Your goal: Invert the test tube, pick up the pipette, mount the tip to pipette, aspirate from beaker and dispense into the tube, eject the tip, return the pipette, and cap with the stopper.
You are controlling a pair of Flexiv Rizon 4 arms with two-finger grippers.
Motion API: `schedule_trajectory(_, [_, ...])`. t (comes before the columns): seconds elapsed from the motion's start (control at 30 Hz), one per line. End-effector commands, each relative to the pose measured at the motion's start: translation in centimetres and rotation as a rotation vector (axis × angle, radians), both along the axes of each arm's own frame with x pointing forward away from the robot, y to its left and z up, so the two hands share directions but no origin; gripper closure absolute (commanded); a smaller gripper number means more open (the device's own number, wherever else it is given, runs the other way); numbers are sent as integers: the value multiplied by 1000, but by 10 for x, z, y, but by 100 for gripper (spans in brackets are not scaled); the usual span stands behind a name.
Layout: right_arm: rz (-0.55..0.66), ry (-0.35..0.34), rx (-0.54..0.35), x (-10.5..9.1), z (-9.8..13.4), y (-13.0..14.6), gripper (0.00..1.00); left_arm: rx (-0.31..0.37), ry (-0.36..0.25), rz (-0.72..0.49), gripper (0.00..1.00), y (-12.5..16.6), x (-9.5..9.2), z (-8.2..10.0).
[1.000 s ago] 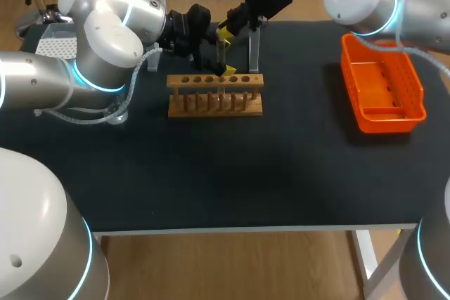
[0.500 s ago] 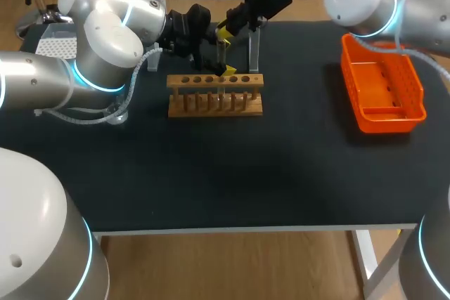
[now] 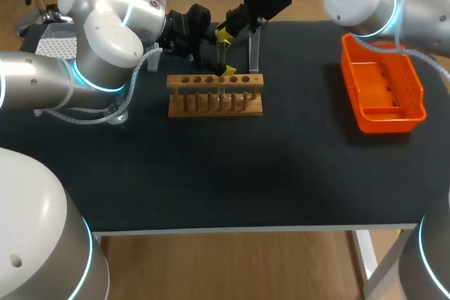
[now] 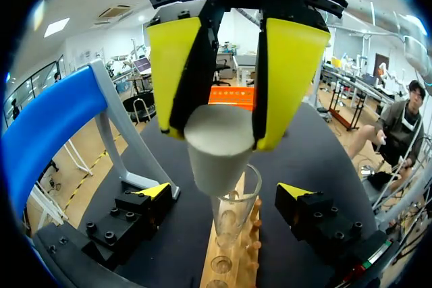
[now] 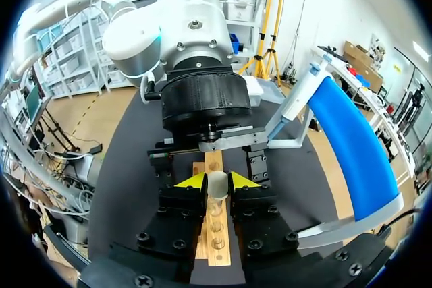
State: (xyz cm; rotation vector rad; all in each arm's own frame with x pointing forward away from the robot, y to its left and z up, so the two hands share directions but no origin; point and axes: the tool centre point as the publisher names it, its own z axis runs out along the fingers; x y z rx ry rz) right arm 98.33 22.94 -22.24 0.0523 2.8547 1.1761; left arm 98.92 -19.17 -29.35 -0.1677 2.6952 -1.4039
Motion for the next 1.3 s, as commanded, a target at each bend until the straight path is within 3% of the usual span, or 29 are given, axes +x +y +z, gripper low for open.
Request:
schedule_trajectory(0.03, [0, 2, -8, 1, -2, 0, 100, 3, 2, 0, 0, 0, 0, 1])
schedule_trajectory(0.43, [0, -3, 16, -2, 6, -1, 100, 3, 2, 0, 0, 0, 0, 1])
schedule_trajectory(1.3, [6, 16, -33, -8, -14, -3, 100, 3, 2, 0, 0, 0, 0, 1])
